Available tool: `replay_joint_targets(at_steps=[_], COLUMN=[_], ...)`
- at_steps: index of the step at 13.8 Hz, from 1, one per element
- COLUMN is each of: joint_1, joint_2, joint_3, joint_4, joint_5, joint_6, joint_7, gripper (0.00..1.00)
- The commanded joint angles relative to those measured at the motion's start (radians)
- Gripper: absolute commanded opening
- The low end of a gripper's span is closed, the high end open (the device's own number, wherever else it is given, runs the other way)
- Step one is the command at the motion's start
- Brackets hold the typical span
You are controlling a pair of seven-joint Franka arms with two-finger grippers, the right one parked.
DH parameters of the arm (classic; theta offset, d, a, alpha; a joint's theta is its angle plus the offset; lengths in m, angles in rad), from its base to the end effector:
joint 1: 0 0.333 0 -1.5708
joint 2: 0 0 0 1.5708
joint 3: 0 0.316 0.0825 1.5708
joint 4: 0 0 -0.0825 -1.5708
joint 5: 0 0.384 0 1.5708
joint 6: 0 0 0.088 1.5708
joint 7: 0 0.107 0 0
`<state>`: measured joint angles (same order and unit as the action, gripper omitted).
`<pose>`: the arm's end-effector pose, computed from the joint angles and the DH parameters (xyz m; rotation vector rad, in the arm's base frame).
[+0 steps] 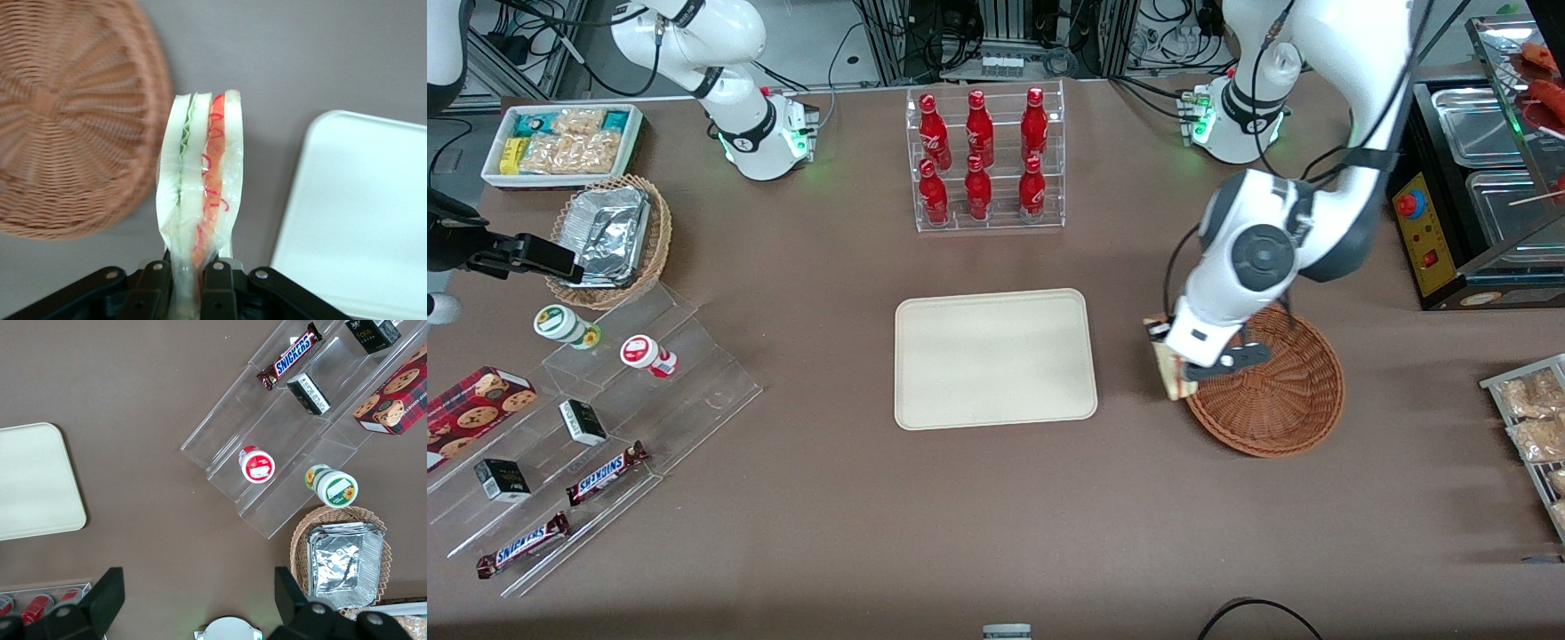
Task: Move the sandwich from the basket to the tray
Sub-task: 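Lift the sandwich and carry it with the left gripper over the tray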
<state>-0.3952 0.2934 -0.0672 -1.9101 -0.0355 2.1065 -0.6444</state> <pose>0.5425 -0.2702 0.3365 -3.1120 -0.3178 0.1690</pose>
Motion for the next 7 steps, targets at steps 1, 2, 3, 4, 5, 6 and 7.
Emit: replay_joint_targets(at_steps=[1, 2, 3, 4, 5, 6, 7], joint_1=[-0.077, -0.105, -0.132, -0.163, -0.186, -0.204, -0.224], joint_2=[0.094, 0.124, 0.153, 0.179, 0.197, 0.216, 0.239], joint_3=[0.012, 0.012, 0.013, 0.013, 0.013, 0.013, 0.013], joint_4=[0.120, 0.155, 0.190, 0.224, 0.249, 0.272, 0.301], joint_5=[-0.003, -0.004, -0.004, -0.004, -0.004, -0.003, -0.004], joint_6=[-0.028, -0.028, -0.028, -0.028, -0.028, -0.028, -0.028], joint_7=[-0.014, -0.032, -0.069, -0.111, -0.142, -0.164, -0.184], gripper=[0.00, 0.00, 0.00, 0.00, 0.00, 0.00, 0.00])
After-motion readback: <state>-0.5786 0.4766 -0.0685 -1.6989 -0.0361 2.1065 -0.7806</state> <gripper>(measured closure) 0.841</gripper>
